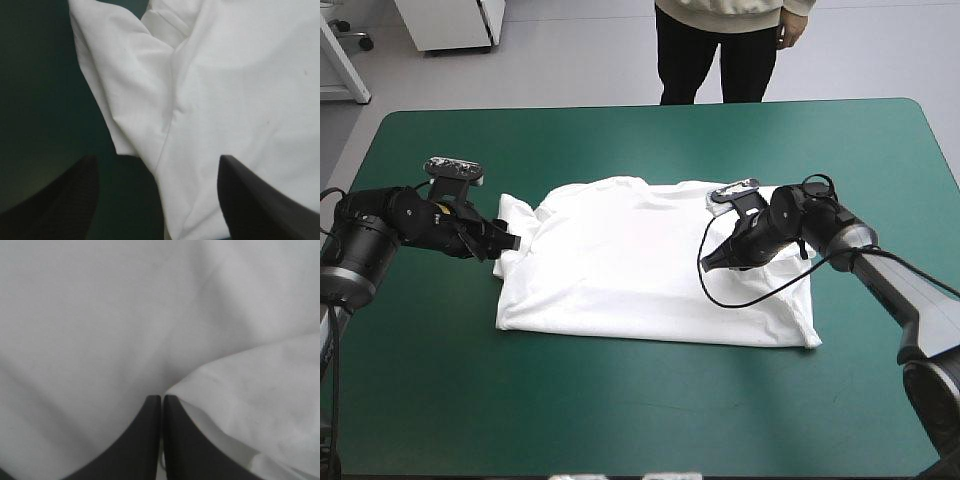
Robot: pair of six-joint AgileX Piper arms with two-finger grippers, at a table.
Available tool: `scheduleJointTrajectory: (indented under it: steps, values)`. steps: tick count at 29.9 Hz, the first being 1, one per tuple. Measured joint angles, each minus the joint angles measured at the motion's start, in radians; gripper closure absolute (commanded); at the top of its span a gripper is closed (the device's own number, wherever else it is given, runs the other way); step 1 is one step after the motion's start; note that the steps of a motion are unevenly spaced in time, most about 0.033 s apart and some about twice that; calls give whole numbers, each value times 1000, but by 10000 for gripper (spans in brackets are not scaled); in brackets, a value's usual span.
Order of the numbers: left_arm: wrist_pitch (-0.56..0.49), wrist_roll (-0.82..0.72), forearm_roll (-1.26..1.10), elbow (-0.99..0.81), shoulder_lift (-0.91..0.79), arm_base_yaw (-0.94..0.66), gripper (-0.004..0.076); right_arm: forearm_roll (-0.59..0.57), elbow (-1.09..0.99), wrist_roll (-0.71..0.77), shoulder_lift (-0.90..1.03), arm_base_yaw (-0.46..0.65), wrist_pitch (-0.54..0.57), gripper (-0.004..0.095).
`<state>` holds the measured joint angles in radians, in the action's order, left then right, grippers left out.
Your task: Fold the cloth
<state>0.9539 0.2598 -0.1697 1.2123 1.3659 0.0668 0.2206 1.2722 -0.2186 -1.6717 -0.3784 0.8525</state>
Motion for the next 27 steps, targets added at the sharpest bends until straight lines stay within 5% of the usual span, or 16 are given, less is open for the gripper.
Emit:
scheduleJointTrajectory:
  steps: [4,16,27]
  values:
    - [1,0,1,0,0,0,233,-1,0,-42,-22,0,-3,416]
    - [-115,-197,131,0,19,-13,233,-45,36,-38,214,0,-2,467]
    - [-324,-185,-44,1,281,-109,234,-33,40,-38,365,0,59,509]
